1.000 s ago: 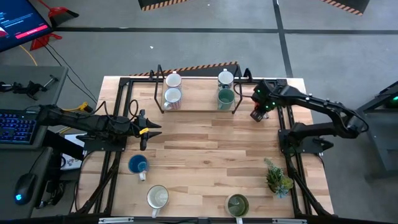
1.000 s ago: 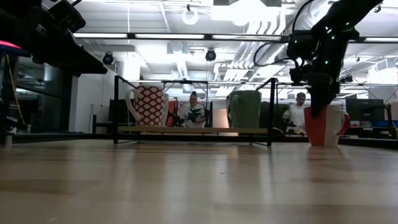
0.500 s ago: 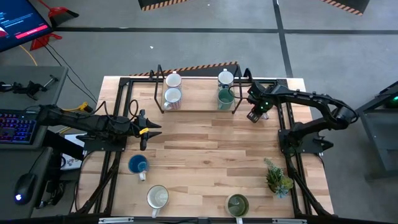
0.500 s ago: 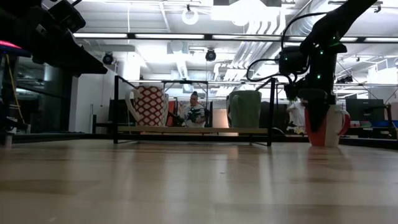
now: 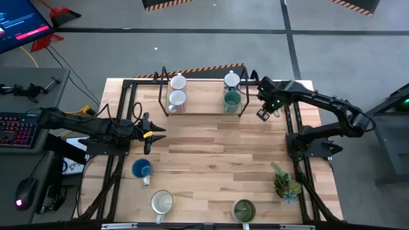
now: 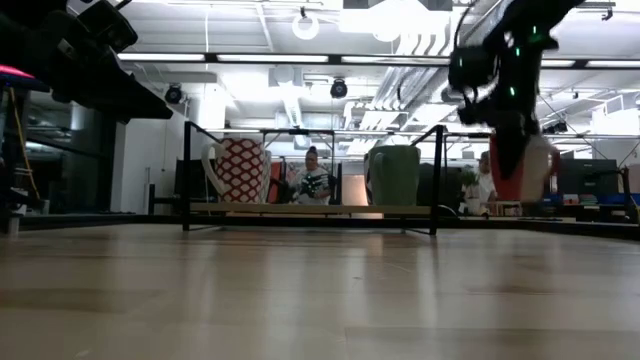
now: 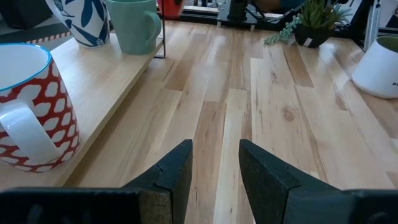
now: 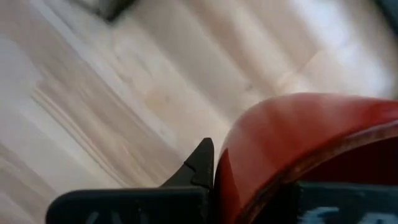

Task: Place coffee mugs
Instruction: Put the red mug on the shelf

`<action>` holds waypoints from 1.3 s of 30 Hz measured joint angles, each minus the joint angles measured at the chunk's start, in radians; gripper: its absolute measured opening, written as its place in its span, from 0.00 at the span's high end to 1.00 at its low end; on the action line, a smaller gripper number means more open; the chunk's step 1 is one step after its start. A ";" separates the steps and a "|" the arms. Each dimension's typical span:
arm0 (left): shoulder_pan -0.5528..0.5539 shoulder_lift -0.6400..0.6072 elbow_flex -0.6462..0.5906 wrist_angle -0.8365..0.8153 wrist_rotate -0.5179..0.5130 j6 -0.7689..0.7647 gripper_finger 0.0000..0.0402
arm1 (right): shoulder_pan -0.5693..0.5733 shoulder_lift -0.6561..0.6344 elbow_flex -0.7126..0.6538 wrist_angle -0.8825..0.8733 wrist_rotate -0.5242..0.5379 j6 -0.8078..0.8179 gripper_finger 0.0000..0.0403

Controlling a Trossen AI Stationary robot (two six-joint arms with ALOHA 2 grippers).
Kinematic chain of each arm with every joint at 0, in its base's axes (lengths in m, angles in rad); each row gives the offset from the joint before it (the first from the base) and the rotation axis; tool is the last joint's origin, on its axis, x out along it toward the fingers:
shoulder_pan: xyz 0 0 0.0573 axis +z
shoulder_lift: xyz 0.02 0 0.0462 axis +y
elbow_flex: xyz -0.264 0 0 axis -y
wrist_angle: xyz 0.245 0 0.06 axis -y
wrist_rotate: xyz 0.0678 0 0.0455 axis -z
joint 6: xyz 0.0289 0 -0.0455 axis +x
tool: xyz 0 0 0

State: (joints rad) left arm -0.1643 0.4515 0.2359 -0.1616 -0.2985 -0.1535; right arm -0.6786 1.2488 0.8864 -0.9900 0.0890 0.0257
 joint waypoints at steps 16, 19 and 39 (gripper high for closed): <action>0.000 0.000 0.000 -0.026 0.000 0.000 0.70 | 0.090 0.011 0.561 -0.040 0.031 0.020 0.97; 0.000 0.000 0.000 -0.026 0.000 0.000 0.70 | 0.127 0.086 0.650 -0.036 0.009 0.018 0.97; 0.000 0.000 0.000 -0.063 0.000 -0.001 0.70 | 0.349 0.703 1.176 -0.199 -0.023 -0.026 0.97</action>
State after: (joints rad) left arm -0.1644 0.4515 0.2359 -0.2249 -0.2985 -0.1549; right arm -0.3298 1.9521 2.0628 -1.1887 0.0662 -0.0004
